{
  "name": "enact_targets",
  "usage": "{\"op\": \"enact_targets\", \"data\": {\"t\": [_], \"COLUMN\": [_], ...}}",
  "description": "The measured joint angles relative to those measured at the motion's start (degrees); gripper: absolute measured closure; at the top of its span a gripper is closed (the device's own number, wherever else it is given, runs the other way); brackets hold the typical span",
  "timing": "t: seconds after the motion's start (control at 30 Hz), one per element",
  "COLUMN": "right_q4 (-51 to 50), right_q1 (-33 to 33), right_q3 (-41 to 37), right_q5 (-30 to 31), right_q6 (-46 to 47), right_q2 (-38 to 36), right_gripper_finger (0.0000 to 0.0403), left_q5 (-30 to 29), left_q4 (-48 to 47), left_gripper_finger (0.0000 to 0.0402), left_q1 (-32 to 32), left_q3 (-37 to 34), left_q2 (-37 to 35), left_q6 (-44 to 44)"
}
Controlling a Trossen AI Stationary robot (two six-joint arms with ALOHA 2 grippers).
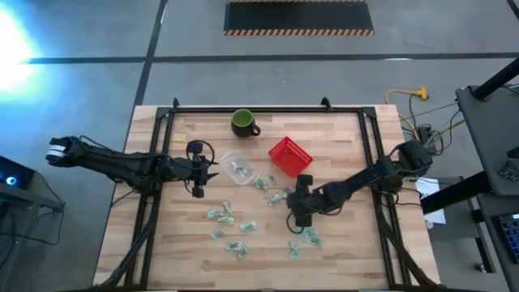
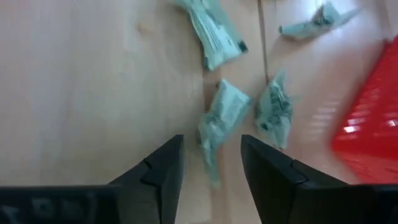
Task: Pick and place items into bin
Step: Put the stevia packet into the red bin
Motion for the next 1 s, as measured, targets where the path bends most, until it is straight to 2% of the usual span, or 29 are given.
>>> {"op": "enact_targets", "data": {"t": [0.17, 0.43, 0.73, 1.0], "right_q4": [-0.3, -0.3, -0.4, -0.7], "right_q1": [-0.4, -0.4, -0.3, 1.4], "right_q3": [0.0, 0.0, 0.4, 0.4], "right_q5": [0.0, 0.0, -0.1, 0.8], "right_q6": [-0.4, -2.8, -3.7, -4.3], "right_q2": [-0.2, -0.7, -1.3, -6.5], "right_gripper_finger": [0.0287, 0.0387, 0.0394, 0.0394], "left_q5": [0.0, 0.0, 0.0, 0.0], "left_q4": [0.1, 0.0, 0.0, 0.0], "left_gripper_finger": [0.0262, 0.0262, 0.0262, 0.0262], "left_q1": [0.0, 0.0, 0.0, 0.0], "left_q3": [0.0, 0.0, 0.0, -0.1], "left_q2": [0.0, 0.0, 0.0, 0.0], "left_q6": [0.0, 0.0, 0.0, 0.0]}}
